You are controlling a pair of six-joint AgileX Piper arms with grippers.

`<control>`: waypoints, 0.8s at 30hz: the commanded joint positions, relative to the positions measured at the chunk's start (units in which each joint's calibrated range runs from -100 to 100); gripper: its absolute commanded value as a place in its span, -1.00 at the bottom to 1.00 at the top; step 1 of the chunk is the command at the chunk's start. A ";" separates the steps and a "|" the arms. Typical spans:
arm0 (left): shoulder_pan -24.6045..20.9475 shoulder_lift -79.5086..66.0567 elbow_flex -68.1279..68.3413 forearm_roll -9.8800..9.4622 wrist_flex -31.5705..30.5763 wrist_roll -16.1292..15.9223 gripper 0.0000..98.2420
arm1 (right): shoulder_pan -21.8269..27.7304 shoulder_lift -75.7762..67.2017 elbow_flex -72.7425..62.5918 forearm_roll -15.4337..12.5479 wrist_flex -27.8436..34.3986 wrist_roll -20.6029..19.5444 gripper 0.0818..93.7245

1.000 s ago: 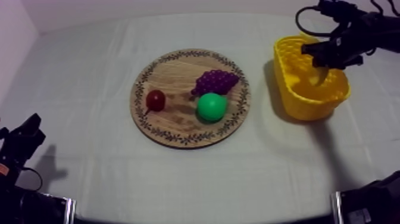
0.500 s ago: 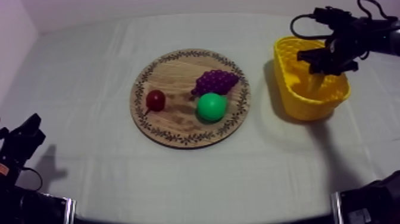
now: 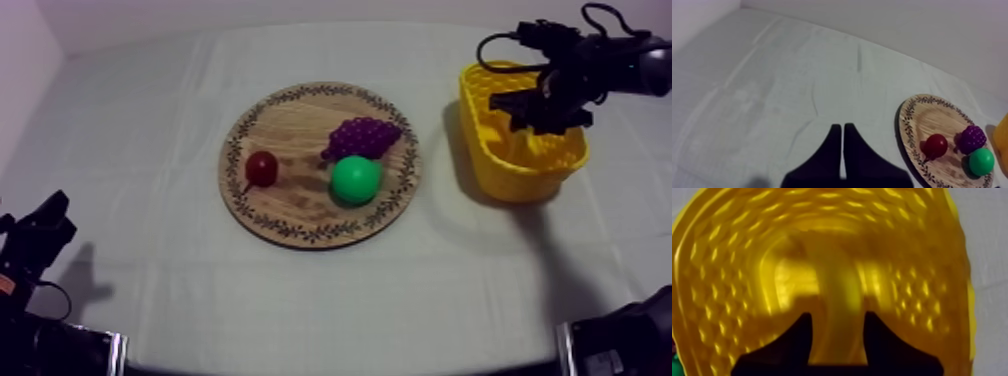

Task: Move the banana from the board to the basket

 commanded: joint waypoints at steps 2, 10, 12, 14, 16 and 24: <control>0.00 -0.03 0.03 -0.02 0.00 0.00 -1.00 | 0.01 -0.01 -0.58 -0.22 0.27 0.28 -0.31; 0.00 -0.03 0.03 -0.02 0.00 0.00 -1.00 | 0.02 -0.70 -2.10 -2.57 0.50 3.17 -0.78; 0.00 -0.03 0.03 -0.02 0.00 0.00 -1.00 | 0.16 -1.15 -2.35 -2.68 0.56 3.13 -0.88; 0.00 -0.03 0.03 -0.02 0.00 0.00 -1.00 | 0.46 -1.97 -2.40 -2.72 0.38 3.23 -0.94; 0.00 -0.03 0.03 -0.02 0.00 0.00 -1.00 | 0.71 -3.16 -2.26 -2.60 0.15 3.28 -0.96; 0.00 -0.03 0.03 -0.02 0.00 0.00 -1.00 | 1.65 -14.27 3.50 0.16 -2.32 1.44 -0.99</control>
